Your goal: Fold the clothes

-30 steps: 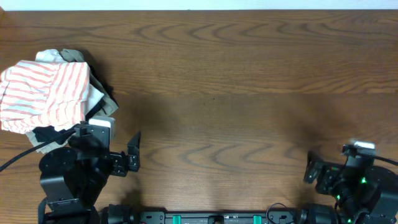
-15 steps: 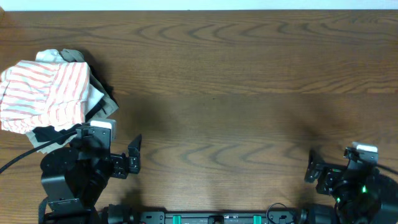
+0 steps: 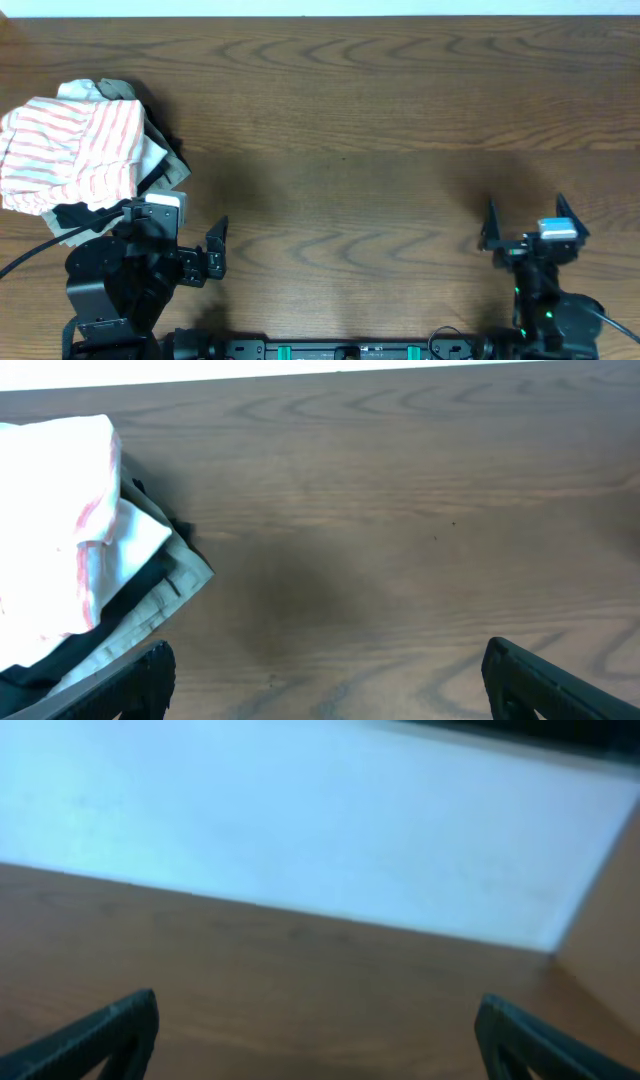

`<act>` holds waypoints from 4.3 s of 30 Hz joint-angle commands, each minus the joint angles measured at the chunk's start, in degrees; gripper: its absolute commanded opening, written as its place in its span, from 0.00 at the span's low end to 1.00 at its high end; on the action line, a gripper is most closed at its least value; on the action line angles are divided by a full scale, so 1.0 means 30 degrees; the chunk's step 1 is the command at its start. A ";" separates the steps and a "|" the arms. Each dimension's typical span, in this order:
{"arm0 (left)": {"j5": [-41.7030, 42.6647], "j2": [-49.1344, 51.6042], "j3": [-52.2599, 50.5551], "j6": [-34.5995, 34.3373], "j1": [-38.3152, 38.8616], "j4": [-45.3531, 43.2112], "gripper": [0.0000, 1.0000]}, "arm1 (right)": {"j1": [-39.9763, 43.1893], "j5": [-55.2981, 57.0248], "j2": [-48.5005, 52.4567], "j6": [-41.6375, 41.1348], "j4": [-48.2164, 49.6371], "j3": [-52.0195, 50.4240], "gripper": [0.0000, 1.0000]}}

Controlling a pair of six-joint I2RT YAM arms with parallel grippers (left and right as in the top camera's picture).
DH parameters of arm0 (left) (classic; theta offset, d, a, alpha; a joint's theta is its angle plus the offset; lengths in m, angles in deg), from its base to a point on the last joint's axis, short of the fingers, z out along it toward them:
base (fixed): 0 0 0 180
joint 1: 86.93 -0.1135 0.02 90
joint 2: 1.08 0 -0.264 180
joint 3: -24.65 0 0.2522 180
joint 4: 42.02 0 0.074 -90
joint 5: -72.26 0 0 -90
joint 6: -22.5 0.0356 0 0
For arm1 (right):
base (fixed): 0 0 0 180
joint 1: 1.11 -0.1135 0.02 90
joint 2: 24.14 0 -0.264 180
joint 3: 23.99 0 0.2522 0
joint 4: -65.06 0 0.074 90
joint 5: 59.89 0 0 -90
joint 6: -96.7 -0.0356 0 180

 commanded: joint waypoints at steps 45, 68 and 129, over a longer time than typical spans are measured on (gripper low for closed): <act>-0.0729 -0.5712 -0.4364 -0.0452 0.0561 -0.1319 0.98 | -0.0233 0.0044 -0.0066 0.1377 0.0867 -0.3089 0.99; -0.6827 -0.9945 -1.7216 -0.1909 0.1821 -1.5861 0.98 | -0.0233 0.0044 -0.0066 0.1377 0.0867 -0.3089 0.99; -0.5289 -0.9901 -1.7209 -0.2667 0.2361 -1.5795 0.98 | -0.0233 0.0044 -0.0066 0.1377 0.0867 -0.3089 0.99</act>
